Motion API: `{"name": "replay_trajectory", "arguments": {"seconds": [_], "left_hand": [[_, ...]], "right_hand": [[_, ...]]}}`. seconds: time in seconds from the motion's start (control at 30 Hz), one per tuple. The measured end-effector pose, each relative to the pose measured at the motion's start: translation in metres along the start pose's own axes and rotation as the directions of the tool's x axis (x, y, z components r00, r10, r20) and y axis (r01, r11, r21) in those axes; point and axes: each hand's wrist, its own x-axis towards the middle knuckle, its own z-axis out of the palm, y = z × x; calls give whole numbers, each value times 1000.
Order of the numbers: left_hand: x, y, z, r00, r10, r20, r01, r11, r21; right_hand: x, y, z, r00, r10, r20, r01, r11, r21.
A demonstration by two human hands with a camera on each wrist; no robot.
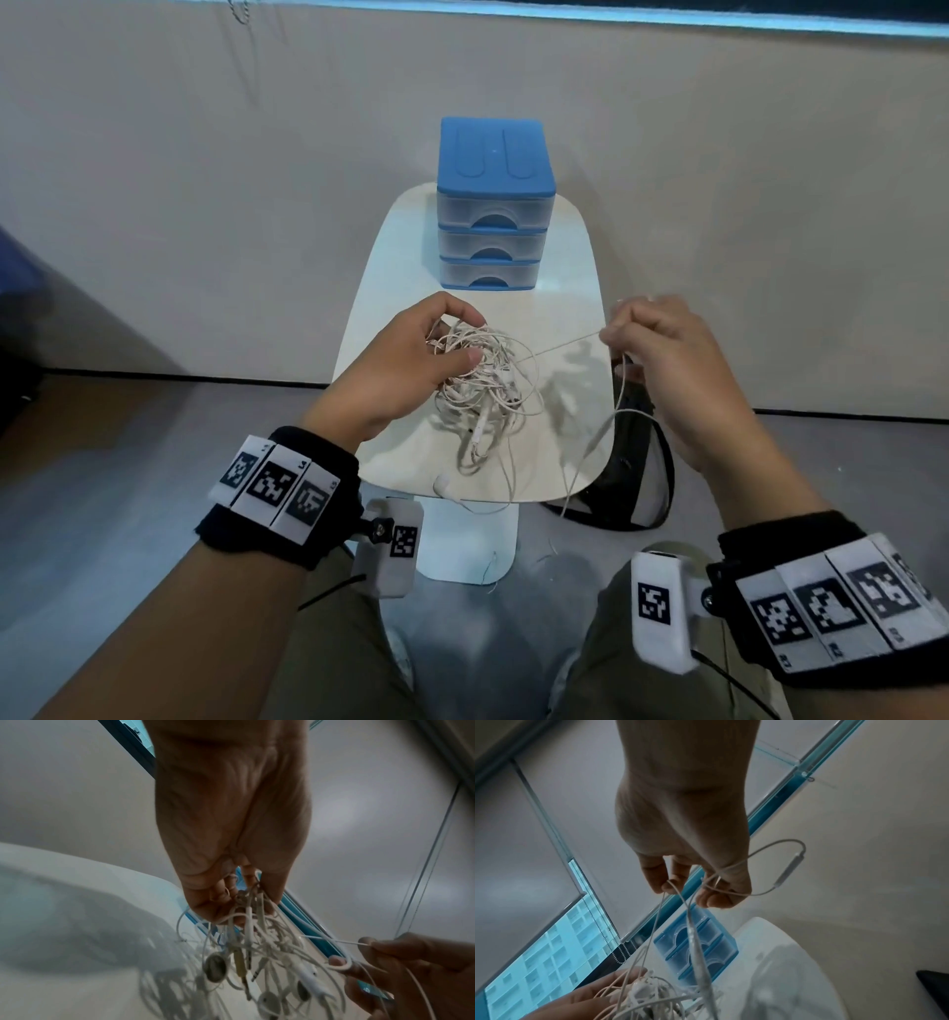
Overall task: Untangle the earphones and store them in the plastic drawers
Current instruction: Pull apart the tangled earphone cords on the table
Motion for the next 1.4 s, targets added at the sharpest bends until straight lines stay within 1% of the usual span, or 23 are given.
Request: {"name": "replay_trajectory", "arguments": {"seconds": [0.07,0.13,0.2,0.3,0.37,0.43,0.5,0.57,0.63,0.73,0.8,0.87,0.9,0.97,1.0,1.07,1.13,1.2,1.27,1.33,1.4], "left_hand": [[-2,3,-2,1000,5,15,-5,1000,10],[-4,5,-3,999,12,45,-13,1000,27],[-6,9,-5,997,9,79,-10,1000,7],[-9,15,-8,984,-23,178,27,1000,-16],[-11,16,-11,957,-47,287,41,999,26],[-13,13,-13,935,-66,348,35,995,93],[-11,7,-13,943,-83,322,39,989,139],[-9,3,-12,964,-74,255,35,987,155],[-7,2,-12,982,-58,179,29,987,159],[-8,4,-15,992,-45,116,27,988,153],[-7,6,-17,994,-31,109,13,987,162],[-7,8,-19,993,-9,120,-11,987,161],[-7,10,-18,991,2,133,-23,987,157],[-7,13,-17,987,21,156,-41,991,129],[-7,15,-16,987,26,159,-42,995,96],[-7,19,-12,988,35,153,-40,999,27],[-7,22,-7,986,47,158,-48,999,5],[-7,24,-4,986,43,163,-43,999,-3],[-8,23,-5,987,11,158,-9,1000,-14],[-9,20,-9,983,-5,181,5,1000,4],[-10,17,-13,973,-12,232,-4,998,68]], "right_hand": [[1,2,-3,993,-44,-108,39,998,-49],[2,1,-8,971,-102,-215,68,985,-160],[4,-1,-14,950,-153,-272,78,961,-266],[7,0,-19,952,-175,-251,83,938,-337],[9,0,-19,949,-198,-244,99,926,-363],[9,-1,-17,947,-220,-234,127,925,-358],[10,-2,-12,958,-222,-184,161,941,-298],[12,-3,-6,974,-198,-106,171,960,-220],[14,-2,0,987,-155,-48,144,973,-182],[16,1,5,994,-106,-20,100,976,-194],[16,0,6,999,-48,19,51,980,-191],[16,-2,8,992,47,115,-24,981,-193],[15,-4,9,981,93,172,-51,971,-233],[14,-6,13,949,141,282,-40,941,-336],[14,-7,17,935,137,326,-14,936,-353],[14,-10,26,913,105,394,32,945,-325],[16,-11,34,901,59,429,76,954,-290],[18,-12,40,901,-13,433,159,940,-303],[20,-10,40,907,-71,416,216,924,-314],[21,-9,36,921,-78,381,206,929,-306],[21,-10,28,927,-57,371,186,928,-323]]}}
